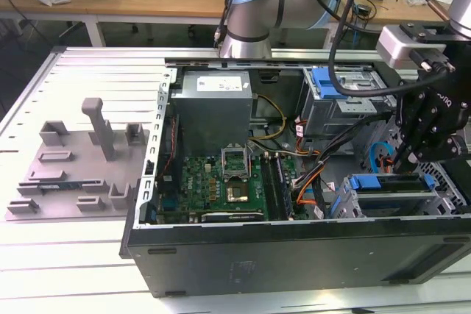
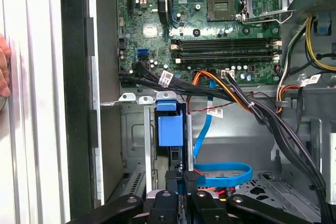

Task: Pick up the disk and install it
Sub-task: 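Insert the second disk wire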

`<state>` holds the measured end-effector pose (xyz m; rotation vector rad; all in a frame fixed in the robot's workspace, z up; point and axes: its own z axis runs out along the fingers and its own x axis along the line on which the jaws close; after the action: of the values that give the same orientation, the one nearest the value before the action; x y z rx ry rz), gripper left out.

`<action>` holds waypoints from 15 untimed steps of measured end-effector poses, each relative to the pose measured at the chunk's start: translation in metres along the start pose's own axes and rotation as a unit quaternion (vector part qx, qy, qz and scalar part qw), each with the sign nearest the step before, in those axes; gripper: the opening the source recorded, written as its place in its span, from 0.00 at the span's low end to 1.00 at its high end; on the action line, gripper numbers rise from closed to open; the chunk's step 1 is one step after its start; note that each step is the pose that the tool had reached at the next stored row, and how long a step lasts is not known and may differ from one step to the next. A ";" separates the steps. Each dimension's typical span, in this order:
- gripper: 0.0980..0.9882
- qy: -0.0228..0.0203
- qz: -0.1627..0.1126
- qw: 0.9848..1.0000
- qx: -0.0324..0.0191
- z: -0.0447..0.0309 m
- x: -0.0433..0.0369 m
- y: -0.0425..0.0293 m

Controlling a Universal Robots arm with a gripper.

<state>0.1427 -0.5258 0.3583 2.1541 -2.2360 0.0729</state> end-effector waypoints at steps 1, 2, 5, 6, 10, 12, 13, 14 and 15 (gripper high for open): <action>0.07 0.000 0.000 1.000 0.000 0.0003 0.0000 -0.0001; 0.07 0.000 0.000 1.000 0.000 0.0009 0.0000 -0.0002; 0.07 0.000 0.000 1.000 0.000 0.0022 -0.0001 -0.0004; 0.07 0.000 0.000 1.000 0.000 0.0025 -0.0002 -0.0004; 0.07 0.000 0.000 1.000 0.000 0.0041 -0.0003 -0.0005; 0.07 0.000 0.000 1.000 0.000 0.0055 -0.0003 -0.0004; 0.07 0.000 0.000 1.000 0.000 0.0059 -0.0004 -0.0004; 0.07 0.000 0.000 1.000 0.000 0.0065 -0.0004 -0.0004; 0.07 0.000 0.000 1.000 0.000 0.0070 -0.0004 -0.0004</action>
<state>0.1432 -0.5258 0.3513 2.1542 -2.2360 0.0728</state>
